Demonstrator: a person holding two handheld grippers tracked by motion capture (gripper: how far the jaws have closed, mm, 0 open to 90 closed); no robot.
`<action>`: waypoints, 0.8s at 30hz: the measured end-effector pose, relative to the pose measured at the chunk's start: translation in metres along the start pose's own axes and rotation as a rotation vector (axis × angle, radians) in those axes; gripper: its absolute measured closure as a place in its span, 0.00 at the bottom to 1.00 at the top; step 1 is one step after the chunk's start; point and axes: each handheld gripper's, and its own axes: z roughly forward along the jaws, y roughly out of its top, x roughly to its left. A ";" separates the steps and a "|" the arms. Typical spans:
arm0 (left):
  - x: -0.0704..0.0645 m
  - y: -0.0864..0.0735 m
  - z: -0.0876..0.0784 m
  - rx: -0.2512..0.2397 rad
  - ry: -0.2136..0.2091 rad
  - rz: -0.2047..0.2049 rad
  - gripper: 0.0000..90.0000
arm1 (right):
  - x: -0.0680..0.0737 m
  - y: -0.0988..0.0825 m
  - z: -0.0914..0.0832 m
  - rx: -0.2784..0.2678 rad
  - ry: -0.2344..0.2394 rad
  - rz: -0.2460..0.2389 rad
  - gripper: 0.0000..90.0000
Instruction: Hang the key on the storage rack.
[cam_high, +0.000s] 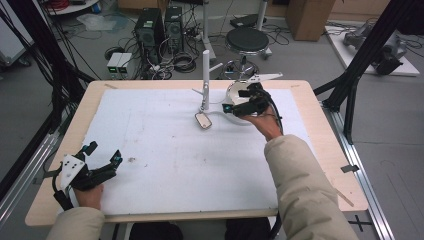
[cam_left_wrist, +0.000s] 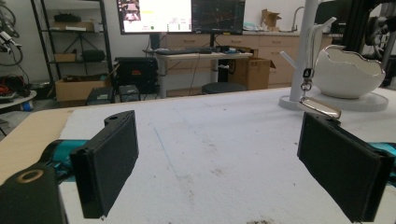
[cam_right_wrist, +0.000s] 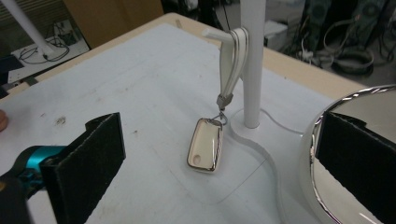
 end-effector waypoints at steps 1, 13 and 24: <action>0.000 0.000 0.000 0.001 0.000 0.000 0.14 | 0.001 -0.003 -0.006 -0.021 0.001 -0.023 0.01; 0.000 0.000 0.001 0.011 0.001 -0.002 0.14 | -0.006 -0.069 -0.075 -0.159 -0.046 -0.057 0.01; -0.001 0.000 0.001 0.003 0.000 0.004 0.14 | -0.005 -0.131 -0.103 -0.267 -0.094 -0.063 0.01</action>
